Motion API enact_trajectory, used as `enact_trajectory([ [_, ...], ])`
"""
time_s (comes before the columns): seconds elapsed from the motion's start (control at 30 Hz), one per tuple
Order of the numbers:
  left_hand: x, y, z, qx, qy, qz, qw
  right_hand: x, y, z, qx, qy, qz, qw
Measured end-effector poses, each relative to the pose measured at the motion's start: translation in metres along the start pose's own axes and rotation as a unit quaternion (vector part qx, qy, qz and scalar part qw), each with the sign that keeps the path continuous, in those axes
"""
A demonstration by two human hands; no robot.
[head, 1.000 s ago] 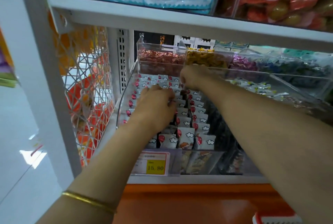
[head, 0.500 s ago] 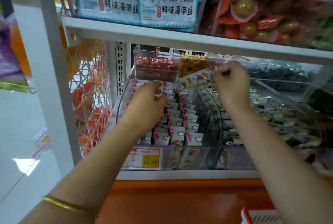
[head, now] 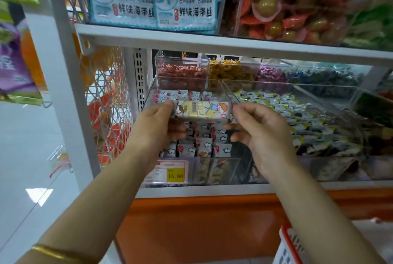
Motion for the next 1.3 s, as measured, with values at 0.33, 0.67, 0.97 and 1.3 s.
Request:
enact_trajectory([
  [0.33,-0.003,-0.013,0.01,0.015,-0.036,-0.082,0.996,0.006,0.009,0.014,0.119,-0.019,0.034,0.992],
  [0.67,-0.002,-0.019,0.019,0.025,-0.08,-0.158,0.984,0.009,0.014,0.006,0.067,0.037,0.011,0.997],
  [0.97,0.0,-0.015,0.017,0.079,-0.069,-0.146,0.984,0.008,0.005,0.002,0.008,0.067,-0.023,0.997],
  [1.3,-0.009,-0.018,0.031,0.199,-0.11,-0.142,0.963,0.007,0.006,-0.001,-0.093,0.081,-0.032,0.992],
])
Point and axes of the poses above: each hand's wrist, its own x-axis towards the middle knuckle, its own y-axis out of the back of the hand, z = x × y, the point moved 9 cm from there along x, towards the middle knuckle, and after that the axes turned 4 degrees about -z, right-handed, at the moved point
